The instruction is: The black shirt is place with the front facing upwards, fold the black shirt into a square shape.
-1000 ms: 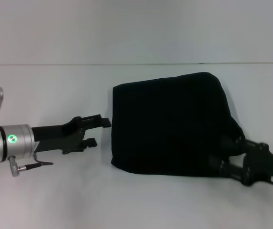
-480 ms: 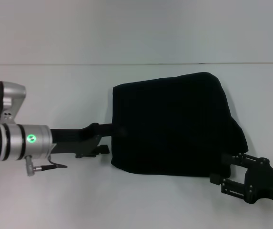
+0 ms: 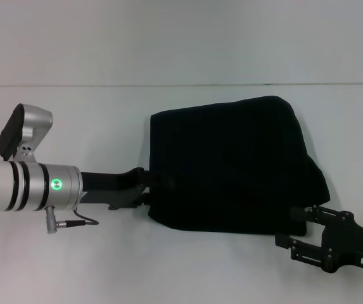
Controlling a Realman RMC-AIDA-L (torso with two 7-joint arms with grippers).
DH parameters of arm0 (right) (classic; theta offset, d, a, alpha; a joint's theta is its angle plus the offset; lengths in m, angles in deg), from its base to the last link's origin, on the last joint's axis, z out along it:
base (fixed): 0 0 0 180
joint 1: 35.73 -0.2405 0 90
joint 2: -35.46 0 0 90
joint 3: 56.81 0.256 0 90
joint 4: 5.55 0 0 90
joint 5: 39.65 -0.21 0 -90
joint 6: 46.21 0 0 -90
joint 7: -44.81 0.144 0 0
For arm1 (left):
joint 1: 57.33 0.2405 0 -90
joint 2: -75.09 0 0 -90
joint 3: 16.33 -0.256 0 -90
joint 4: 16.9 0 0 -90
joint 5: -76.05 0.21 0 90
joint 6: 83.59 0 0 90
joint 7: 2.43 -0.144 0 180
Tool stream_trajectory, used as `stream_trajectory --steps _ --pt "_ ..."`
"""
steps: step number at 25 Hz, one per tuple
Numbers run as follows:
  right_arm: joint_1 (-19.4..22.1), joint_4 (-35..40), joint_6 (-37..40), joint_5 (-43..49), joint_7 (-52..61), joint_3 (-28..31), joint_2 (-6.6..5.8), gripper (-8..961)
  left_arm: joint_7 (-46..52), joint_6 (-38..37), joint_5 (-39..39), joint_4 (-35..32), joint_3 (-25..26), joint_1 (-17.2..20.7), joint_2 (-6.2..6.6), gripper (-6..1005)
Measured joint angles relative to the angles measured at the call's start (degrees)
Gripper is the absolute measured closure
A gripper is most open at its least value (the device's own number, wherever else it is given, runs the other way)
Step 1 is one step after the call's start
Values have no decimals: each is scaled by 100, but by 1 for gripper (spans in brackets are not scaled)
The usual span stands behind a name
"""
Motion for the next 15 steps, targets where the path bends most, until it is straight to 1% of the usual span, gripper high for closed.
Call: stream_trajectory --steps 1,6,12,15 --pt "-5 1 0 1 0 0 0 239 3 29 11 -24 -34 3 -4 127" --pt "-20 1 2 4 10 0 -1 239 13 72 26 -42 -57 -14 -23 280" --pt "-32 1 2 5 13 22 -2 238 -31 72 11 -54 -34 -47 -26 495" --pt "-44 1 2 5 13 42 2 239 -53 65 -1 -60 -19 -58 -23 656"
